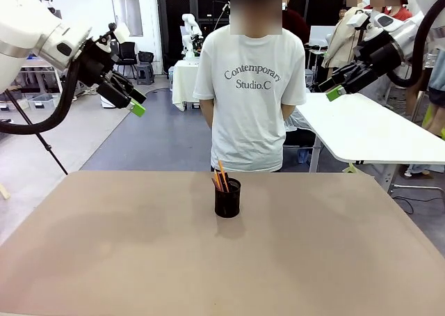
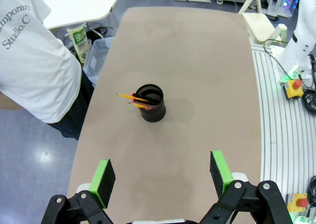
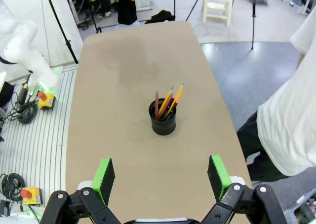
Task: Place the pens into the pen holder.
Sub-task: Pick up a writing instrument from the table and place it into the Pen holder.
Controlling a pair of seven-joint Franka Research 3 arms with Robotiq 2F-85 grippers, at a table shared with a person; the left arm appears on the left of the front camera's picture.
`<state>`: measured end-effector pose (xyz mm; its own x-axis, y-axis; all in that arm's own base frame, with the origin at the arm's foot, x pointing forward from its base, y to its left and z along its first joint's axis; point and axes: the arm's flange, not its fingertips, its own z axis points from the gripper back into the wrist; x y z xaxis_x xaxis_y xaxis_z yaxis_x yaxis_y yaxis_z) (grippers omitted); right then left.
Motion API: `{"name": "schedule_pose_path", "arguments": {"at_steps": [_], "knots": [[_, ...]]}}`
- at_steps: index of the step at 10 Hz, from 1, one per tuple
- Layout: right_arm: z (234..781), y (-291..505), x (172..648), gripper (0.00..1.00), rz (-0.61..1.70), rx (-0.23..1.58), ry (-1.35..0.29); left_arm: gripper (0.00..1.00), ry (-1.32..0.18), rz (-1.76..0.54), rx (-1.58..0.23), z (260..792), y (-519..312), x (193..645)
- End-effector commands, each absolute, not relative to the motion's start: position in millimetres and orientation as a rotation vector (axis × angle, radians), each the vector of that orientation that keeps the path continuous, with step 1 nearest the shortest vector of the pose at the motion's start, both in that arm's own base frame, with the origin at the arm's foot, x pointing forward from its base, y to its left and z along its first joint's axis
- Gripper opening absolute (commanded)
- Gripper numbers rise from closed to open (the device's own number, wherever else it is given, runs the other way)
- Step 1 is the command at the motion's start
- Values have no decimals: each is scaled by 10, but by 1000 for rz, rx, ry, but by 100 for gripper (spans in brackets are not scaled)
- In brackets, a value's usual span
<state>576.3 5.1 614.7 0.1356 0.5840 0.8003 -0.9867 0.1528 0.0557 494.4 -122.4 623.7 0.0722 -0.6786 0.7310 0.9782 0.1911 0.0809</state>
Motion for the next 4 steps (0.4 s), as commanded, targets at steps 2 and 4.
{"name": "schedule_pose_path", "arguments": {"at_steps": [2, 4], "knots": [[6165, 52, 5760, 100, 1284, 695, -726, 100, -736, -1319, -494, 6256, -1212, 4937], [6165, 52, 5760, 100, 1284, 695, -726, 100, -736, -1319, -494, 6256, -1212, 4937]]}}
